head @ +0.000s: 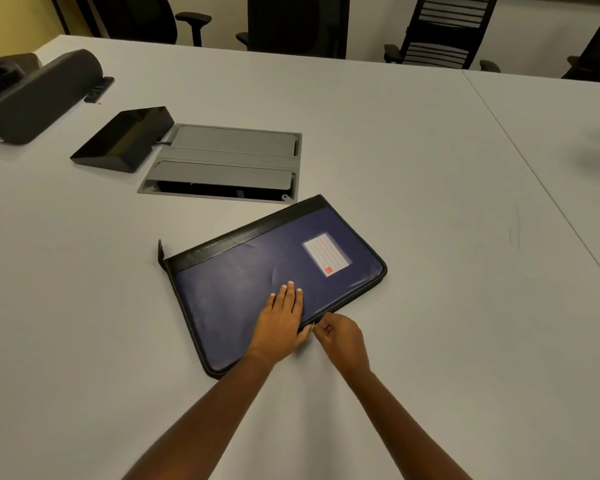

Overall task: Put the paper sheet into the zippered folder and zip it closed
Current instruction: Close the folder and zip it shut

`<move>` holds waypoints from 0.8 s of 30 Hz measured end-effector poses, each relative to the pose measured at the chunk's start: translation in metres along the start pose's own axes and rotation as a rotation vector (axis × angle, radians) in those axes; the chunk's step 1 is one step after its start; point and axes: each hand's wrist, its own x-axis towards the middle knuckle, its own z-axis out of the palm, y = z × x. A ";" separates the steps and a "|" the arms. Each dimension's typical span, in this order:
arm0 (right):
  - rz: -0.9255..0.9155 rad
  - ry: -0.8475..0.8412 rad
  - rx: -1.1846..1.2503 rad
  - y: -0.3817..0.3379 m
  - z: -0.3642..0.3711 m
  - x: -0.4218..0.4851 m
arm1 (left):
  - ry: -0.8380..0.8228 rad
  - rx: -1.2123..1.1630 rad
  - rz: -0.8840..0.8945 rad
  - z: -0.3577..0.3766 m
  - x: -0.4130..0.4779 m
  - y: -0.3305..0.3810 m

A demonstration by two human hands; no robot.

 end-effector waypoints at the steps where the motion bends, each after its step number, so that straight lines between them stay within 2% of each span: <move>1: 0.013 -0.015 0.004 0.000 0.002 -0.002 | 0.000 0.006 0.013 0.002 0.000 -0.002; 4: 0.043 -0.057 -0.008 0.002 0.004 -0.004 | -0.017 0.033 0.049 0.005 -0.002 -0.007; 7: 0.017 -0.045 -0.020 0.004 0.001 -0.002 | -0.035 0.163 0.132 0.005 -0.004 -0.006; 13: 0.015 0.098 -0.030 0.010 -0.014 0.006 | -0.055 0.286 0.256 -0.007 -0.006 -0.006; 17: 0.058 0.172 -0.015 0.021 -0.040 0.019 | -0.024 0.313 0.249 -0.014 -0.015 -0.009; 20: 0.085 0.232 -0.038 0.030 -0.057 0.028 | -0.005 0.468 0.261 -0.025 -0.025 -0.014; 24: 0.181 0.278 -0.030 0.044 -0.078 0.038 | 0.014 0.491 0.290 -0.003 -0.026 -0.031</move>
